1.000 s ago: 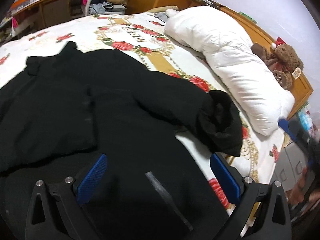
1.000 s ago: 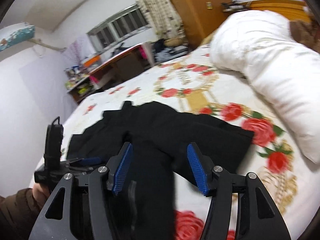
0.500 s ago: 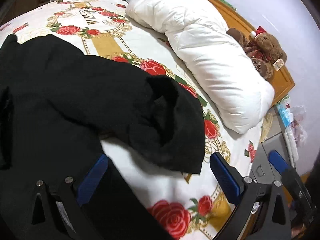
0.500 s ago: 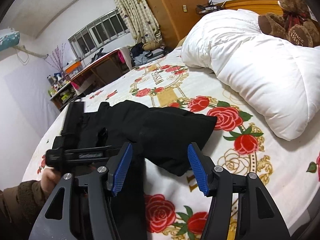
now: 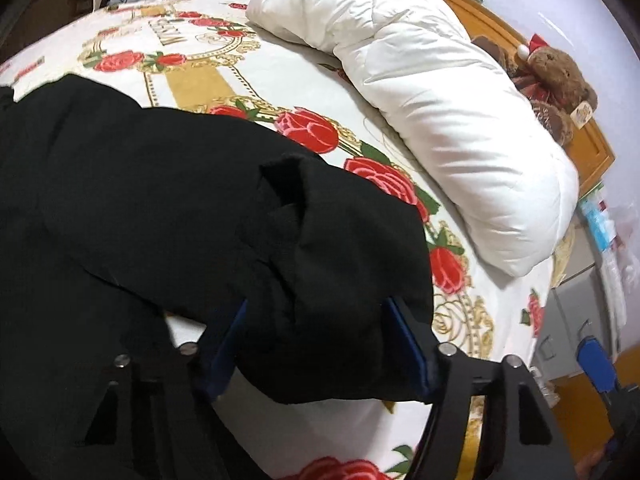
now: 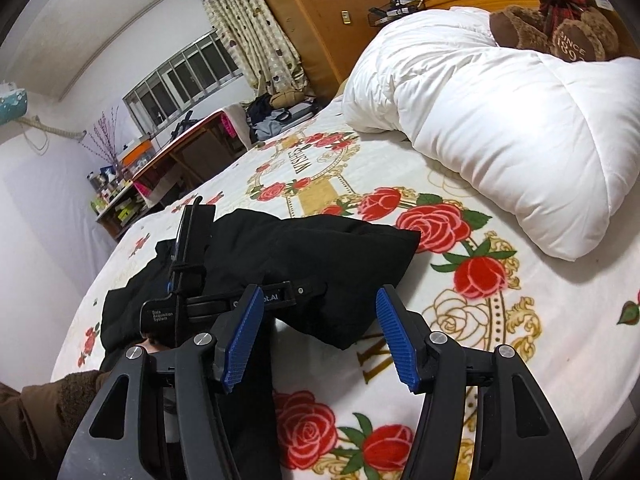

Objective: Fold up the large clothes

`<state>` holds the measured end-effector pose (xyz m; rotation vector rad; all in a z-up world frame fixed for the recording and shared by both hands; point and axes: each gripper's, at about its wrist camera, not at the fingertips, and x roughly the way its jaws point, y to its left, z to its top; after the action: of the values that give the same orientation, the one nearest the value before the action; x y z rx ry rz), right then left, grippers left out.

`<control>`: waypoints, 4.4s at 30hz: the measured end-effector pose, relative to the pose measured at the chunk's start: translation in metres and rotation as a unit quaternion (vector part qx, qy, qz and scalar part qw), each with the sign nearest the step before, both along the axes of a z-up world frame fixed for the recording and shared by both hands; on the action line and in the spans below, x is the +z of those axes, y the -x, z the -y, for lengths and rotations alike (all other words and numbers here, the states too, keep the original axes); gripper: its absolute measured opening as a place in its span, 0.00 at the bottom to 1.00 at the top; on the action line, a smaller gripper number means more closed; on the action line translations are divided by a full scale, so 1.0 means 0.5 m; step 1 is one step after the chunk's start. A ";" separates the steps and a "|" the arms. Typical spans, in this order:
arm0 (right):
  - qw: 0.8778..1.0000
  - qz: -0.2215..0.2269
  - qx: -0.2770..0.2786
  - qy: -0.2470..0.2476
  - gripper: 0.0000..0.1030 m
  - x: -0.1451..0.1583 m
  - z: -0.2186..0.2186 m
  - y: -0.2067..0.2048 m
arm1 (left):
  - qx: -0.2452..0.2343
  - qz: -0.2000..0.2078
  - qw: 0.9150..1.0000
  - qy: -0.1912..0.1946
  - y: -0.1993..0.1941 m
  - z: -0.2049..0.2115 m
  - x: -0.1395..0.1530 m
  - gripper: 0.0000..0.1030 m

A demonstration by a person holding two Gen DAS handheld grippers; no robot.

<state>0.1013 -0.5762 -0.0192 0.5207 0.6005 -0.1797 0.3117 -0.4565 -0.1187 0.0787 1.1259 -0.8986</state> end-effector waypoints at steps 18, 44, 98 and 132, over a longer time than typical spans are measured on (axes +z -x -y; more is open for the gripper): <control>1.000 0.002 -0.001 -0.007 0.58 -0.005 -0.002 0.001 | 0.019 -0.034 0.999 -0.017 -0.017 -0.005 -0.014 0.24; 1.000 -0.014 -0.003 -0.004 0.58 -0.003 -0.028 -0.037 | 0.072 0.082 0.993 0.042 -0.073 -0.115 0.186 0.10; 0.984 -0.100 0.123 0.083 0.58 -0.058 -0.290 -0.410 | 0.346 0.090 0.934 -0.026 -0.227 -0.765 0.038 0.14; 0.953 -0.200 0.126 0.190 0.58 -0.185 -0.305 -0.543 | 0.300 0.119 0.938 -0.127 -0.289 -0.692 0.025 0.69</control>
<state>0.3726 -0.4237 -0.1119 0.0261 0.9958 -0.1534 0.4561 -0.1107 -0.1063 0.0479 0.9516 -0.1895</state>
